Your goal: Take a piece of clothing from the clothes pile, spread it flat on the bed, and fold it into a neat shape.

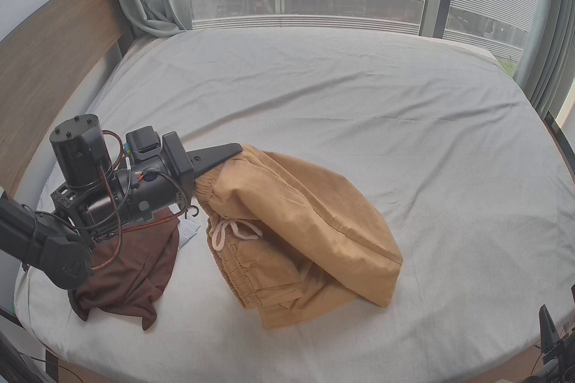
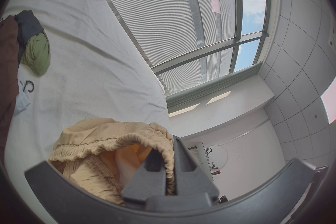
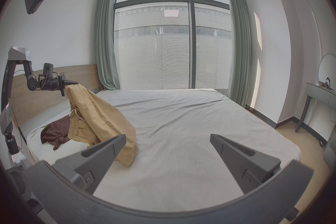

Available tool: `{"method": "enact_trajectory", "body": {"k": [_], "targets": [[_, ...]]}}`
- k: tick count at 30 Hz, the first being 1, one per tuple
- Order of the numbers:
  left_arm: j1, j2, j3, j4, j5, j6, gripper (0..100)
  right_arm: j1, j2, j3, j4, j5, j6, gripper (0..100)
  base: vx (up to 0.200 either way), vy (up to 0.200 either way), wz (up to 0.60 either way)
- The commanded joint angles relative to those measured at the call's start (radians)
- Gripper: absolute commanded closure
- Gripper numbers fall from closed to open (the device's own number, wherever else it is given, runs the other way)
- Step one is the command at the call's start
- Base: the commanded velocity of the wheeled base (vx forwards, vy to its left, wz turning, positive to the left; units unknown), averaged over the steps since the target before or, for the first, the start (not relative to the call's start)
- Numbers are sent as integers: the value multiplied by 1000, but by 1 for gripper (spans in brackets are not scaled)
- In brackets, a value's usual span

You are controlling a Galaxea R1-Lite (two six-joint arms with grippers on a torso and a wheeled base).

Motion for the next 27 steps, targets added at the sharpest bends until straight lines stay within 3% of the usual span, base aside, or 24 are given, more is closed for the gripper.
{"method": "enact_trajectory", "body": {"k": [1,7,11,21,27], "targets": [[51,12,45,-40,-23,7,100,0,-13,18,-1,0,0,0,0,0,0],[85,9,90,-95,-45,5,100,0,-13,18,-1,0,0,0,0,0,0],[86,13,200,-258,-51,5,100,0,-13,18,-1,2,-2,0,0,0,0],[86,75,314,-434,-63,11,100,0,-13,18,-1,2,-4,0,0,0,0],[94,133,343,-456,-62,100,100,-1,-13,18,-1,3,-7,0,0,0,0]]}}
